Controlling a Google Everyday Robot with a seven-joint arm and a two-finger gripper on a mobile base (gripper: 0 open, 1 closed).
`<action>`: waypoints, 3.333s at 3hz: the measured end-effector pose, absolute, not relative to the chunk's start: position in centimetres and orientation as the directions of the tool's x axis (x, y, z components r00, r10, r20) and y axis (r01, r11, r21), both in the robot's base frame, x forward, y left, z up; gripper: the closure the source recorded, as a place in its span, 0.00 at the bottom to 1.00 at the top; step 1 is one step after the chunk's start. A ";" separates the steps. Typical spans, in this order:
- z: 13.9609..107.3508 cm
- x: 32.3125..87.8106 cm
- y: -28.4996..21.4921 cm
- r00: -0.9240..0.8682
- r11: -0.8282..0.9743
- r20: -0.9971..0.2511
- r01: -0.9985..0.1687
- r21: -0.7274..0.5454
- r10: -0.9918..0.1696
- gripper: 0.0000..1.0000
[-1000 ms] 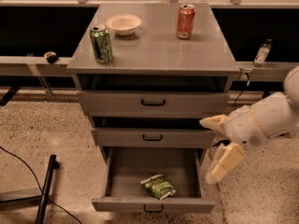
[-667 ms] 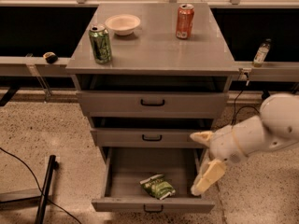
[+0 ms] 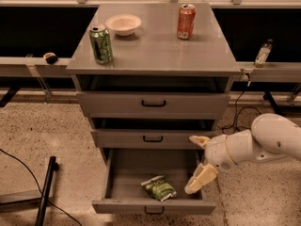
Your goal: Pick green jalapeno chip bag from bottom drawer and place on counter
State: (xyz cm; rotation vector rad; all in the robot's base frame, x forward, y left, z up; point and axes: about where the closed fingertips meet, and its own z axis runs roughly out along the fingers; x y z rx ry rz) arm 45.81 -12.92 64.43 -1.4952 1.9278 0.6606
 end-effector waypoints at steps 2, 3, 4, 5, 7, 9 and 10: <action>59.0 48.9 -11.5 -0.194 0.243 -0.773 -0.968 0.053 -0.604 0.00; 49.6 51.0 -9.6 -0.294 0.336 -0.783 -0.935 0.116 -0.549 0.00; 42.0 52.6 -8.7 -0.356 0.427 -0.781 -0.895 0.128 -0.513 0.00; 37.2 55.8 -10.3 -0.348 0.518 -0.828 -0.851 0.083 -0.440 0.00; 33.2 59.7 -12.4 -0.388 0.575 -0.799 -0.816 0.066 -0.459 0.00; 21.0 58.7 -12.8 -0.546 0.594 -0.668 -0.782 0.191 -0.505 0.27; 16.8 58.3 -12.4 -0.573 0.582 -0.654 -0.777 0.241 -0.493 0.31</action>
Offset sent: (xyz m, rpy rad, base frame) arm 0.1169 0.0091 -0.1825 0.2213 -0.0241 -0.2546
